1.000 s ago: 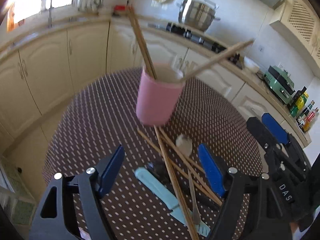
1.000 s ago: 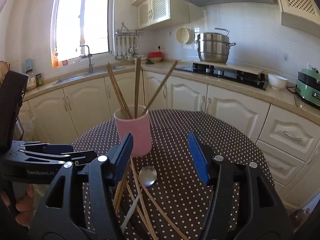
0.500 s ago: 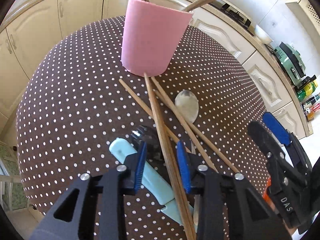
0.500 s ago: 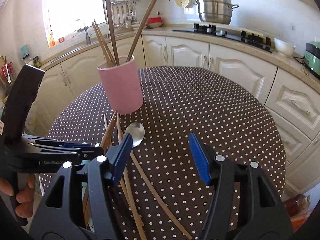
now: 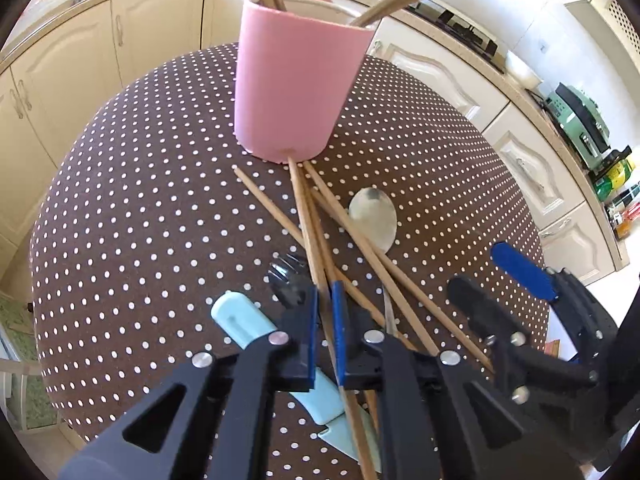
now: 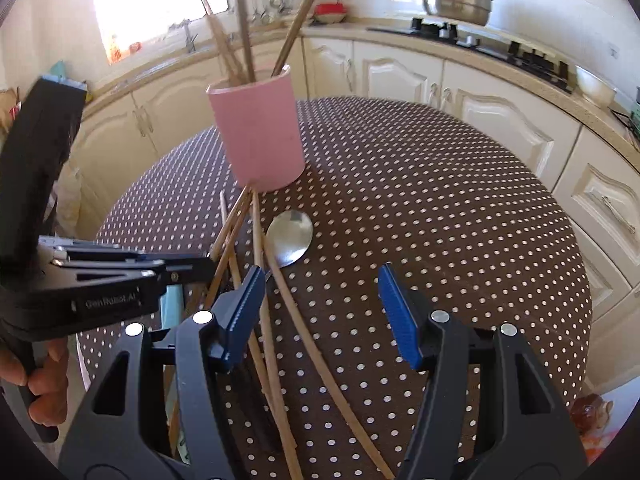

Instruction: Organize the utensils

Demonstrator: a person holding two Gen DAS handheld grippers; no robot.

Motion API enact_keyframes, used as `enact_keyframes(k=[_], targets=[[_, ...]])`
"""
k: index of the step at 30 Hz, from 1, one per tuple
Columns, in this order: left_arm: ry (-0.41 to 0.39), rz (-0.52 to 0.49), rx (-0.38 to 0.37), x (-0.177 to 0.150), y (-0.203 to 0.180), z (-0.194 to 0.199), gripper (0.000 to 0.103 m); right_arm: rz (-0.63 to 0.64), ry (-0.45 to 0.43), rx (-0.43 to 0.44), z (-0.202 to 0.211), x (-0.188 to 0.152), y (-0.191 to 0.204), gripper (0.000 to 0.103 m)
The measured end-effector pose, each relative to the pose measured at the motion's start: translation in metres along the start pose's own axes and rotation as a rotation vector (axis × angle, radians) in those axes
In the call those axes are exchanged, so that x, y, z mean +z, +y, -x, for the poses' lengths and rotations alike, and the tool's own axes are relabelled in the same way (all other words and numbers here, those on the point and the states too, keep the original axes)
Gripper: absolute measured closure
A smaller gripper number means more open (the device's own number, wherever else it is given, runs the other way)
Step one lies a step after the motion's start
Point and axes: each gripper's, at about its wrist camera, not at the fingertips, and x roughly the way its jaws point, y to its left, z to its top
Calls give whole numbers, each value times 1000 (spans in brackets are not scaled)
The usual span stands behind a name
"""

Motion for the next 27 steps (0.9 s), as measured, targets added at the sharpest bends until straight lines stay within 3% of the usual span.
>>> enact_keyframes(k=[6,11,18,20,27], targets=[[-21,32,-25,-4,15,10,97,79,96,23,-19,3,18,45],[-48,44,-23,-9,28,23,97,138,174,22,-37,11,33,67],[-67,60,-28,-15,49,38,97,207,274,6,-55,14,48,79],[-74,62,-34,-16,54,40,97,213,286,10,-58,13,50,91],[-118,49,-59,-20,57,56,100,202,263,20,-51,14,53,92]])
